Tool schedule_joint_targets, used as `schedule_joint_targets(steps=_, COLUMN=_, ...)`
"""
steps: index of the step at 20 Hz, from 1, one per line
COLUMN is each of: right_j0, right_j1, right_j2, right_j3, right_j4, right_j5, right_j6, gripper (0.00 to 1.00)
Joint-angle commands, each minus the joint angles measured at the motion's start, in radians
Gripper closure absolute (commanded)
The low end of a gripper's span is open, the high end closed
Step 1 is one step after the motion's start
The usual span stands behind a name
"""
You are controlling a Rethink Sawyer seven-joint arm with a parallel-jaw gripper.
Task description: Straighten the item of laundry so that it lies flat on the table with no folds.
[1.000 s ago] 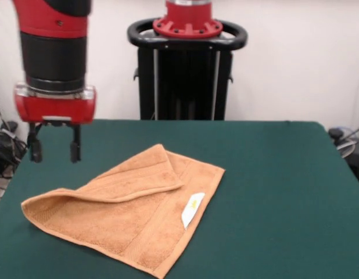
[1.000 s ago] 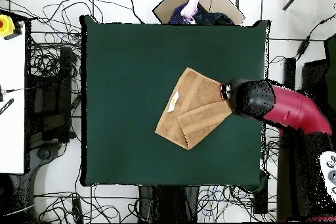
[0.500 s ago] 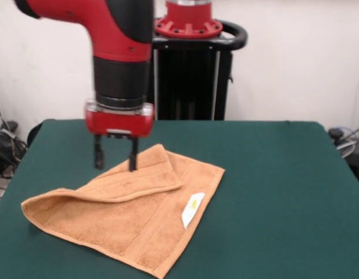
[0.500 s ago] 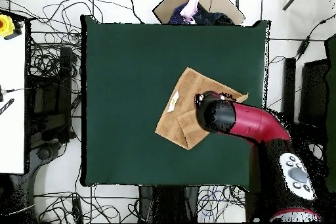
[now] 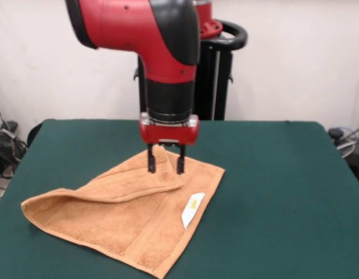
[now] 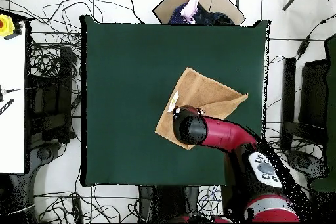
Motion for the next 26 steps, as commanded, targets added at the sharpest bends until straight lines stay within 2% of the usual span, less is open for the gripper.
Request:
schedule_joint_targets(steps=1, right_j0=0.05, right_j1=0.111, right_j2=-0.061, right_j3=0.049, right_j4=0.056, right_j5=-0.095, right_j6=0.28, gripper=0.0)
schedule_joint_targets(steps=6, right_j0=0.063, right_j1=0.173, right_j2=-0.096, right_j3=0.007, right_j4=0.056, right_j5=-0.095, right_j6=0.256, gripper=0.0)
schedule_joint_targets(steps=14, right_j0=0.066, right_j1=0.269, right_j2=-0.114, right_j3=-0.015, right_j4=0.057, right_j5=-0.191, right_j6=0.256, gripper=0.0)
schedule_joint_targets(steps=26, right_j0=0.075, right_j1=0.267, right_j2=-0.128, right_j3=-0.051, right_j4=0.079, right_j5=-0.187, right_j6=0.24, gripper=0.0)
